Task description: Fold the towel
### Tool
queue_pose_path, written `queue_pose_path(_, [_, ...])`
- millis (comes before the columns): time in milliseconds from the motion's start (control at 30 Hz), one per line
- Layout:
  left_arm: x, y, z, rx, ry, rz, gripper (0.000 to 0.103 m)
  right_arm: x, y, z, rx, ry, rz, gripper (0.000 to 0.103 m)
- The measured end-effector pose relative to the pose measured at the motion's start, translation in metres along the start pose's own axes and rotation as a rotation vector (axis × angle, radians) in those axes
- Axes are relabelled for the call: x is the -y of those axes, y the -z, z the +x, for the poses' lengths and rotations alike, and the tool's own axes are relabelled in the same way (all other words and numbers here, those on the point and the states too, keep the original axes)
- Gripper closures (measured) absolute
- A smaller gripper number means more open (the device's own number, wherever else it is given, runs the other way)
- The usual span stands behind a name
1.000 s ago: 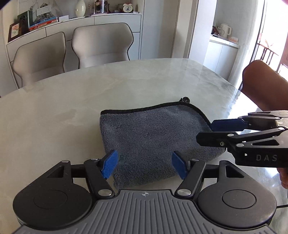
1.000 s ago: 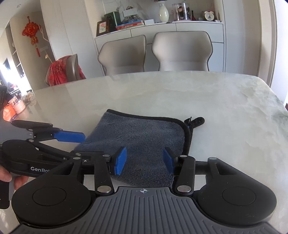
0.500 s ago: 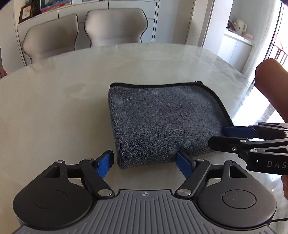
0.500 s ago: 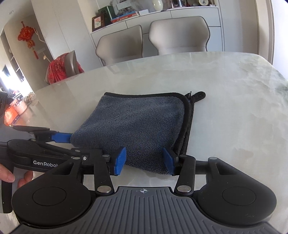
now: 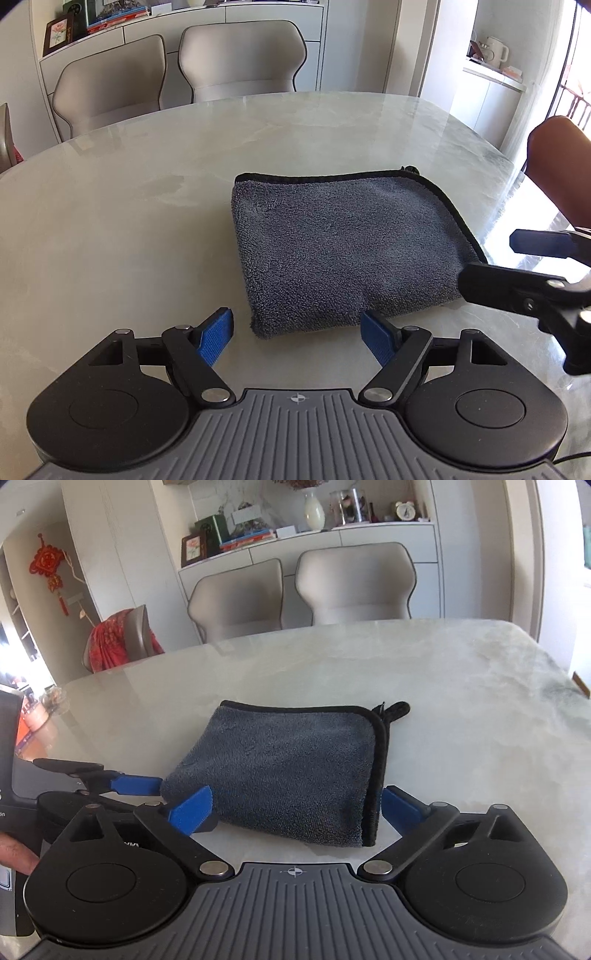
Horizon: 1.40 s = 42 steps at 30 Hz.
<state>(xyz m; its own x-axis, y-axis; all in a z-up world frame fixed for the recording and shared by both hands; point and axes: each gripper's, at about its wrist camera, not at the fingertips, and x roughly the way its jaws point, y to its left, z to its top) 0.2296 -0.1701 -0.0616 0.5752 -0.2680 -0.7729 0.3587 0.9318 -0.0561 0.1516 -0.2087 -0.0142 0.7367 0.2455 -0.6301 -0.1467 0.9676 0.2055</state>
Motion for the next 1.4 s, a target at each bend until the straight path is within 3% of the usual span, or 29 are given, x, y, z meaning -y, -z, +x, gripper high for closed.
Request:
queue_pose_path(400, [-0.005, 0.02, -0.044, 0.051, -0.026, -0.016, 0.0, -0.027, 0.029, -0.037, -0.002, 0.128, 0.017, 0.001])
queue_pose_path(533, [-0.014, 0.037, -0.065, 0.056, 0.007, -0.057, 0.0, -0.042, 0.037, -0.051, 0.011, 0.167, 0.021, 0.001])
queue_pose_path(967, [-0.033, 0.065, -0.138, 0.109, -0.037, -0.073, 0.0, -0.079, 0.039, -0.091, 0.013, 0.242, -0.032, 0.001])
queue_pose_path(1233, [-0.028, 0.068, -0.171, 0.121, -0.057, 0.017, 0.0, -0.095, 0.036, -0.118, 0.033, 0.292, -0.051, 0.001])
queue_pose_path(1400, [-0.027, 0.066, -0.185, 0.132, -0.027, 0.037, 0.0, -0.102, 0.036, -0.132, 0.043, 0.306, -0.041, 0.001])
